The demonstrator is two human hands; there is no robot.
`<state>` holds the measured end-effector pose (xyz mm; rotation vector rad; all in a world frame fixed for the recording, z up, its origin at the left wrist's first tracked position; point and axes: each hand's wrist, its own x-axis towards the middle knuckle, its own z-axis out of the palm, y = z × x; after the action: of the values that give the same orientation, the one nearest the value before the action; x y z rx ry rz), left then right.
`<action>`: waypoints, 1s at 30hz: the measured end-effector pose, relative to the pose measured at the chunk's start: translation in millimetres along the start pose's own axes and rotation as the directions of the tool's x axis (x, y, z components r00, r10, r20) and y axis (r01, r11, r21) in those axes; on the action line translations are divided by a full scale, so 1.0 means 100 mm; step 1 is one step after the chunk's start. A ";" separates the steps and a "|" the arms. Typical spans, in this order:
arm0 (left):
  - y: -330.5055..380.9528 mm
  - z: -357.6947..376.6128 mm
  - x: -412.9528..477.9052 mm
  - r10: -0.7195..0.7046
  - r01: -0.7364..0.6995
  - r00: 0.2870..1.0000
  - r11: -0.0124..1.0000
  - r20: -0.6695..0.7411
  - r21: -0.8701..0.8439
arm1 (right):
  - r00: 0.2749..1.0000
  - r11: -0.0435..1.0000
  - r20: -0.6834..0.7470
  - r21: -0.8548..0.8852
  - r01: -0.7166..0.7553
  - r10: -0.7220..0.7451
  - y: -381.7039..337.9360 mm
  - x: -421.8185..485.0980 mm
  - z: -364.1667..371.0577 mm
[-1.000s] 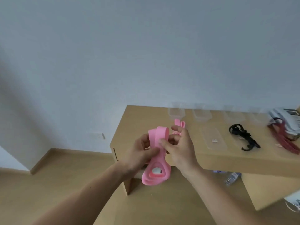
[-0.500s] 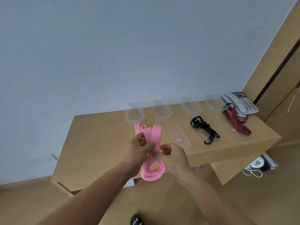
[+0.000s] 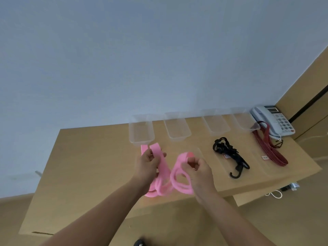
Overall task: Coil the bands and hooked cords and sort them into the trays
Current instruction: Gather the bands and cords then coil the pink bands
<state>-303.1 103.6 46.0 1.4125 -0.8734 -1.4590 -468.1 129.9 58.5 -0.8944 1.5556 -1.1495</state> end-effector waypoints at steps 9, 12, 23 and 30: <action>-0.10 -0.20 0.56 -0.099 0.103 0.995 0.935 -0.031 0.341 | 0.981 0.988 0.119 0.013 -0.155 0.152 0.13 0.61 -0.36; -0.11 -0.18 0.73 -0.101 0.116 0.993 0.886 -0.058 0.449 | 0.970 0.982 0.152 -0.013 -0.190 0.190 0.18 0.81 -0.47; -0.48 -0.03 0.79 0.163 0.001 0.980 0.573 -0.115 0.820 | 0.939 0.961 0.231 -0.166 -0.220 0.255 0.28 1.32 -0.59; -0.63 0.00 0.71 0.329 0.030 0.930 0.370 -0.161 0.929 | 0.941 0.954 0.251 -0.254 -0.160 0.225 0.43 1.52 -0.53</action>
<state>-307.0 58.8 -37.7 2.2143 -1.6944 -0.4262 -559.3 14.7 -19.1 -0.9837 1.5229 -0.6791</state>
